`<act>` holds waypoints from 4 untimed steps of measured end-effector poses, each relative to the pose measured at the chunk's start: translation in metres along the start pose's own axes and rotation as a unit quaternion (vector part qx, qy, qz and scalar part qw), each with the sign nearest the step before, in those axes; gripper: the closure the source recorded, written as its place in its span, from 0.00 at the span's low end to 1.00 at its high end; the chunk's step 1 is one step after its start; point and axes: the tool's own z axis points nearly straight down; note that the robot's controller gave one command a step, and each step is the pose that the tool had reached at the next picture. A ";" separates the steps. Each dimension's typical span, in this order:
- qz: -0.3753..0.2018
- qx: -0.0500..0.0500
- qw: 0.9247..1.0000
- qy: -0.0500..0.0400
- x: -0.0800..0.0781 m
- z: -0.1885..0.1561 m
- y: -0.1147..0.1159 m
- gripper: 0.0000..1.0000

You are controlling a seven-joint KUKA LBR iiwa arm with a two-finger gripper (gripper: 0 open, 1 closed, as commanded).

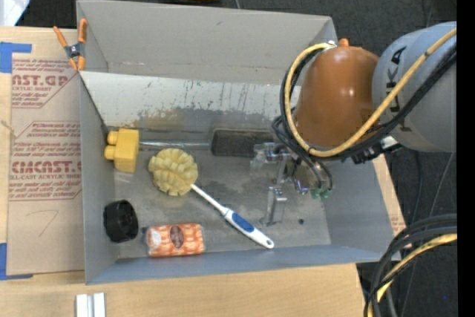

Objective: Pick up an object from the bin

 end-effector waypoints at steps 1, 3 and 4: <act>0.000 0.000 1.000 -0.004 -0.002 -0.004 0.000 0.00; 0.077 -0.001 0.997 -0.006 -0.005 0.053 0.111 0.00; 0.221 0.001 0.975 0.000 -0.026 0.088 0.123 0.00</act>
Offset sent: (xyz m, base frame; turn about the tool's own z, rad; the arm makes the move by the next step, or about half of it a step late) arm 0.0241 0.0645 -0.1168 0.3453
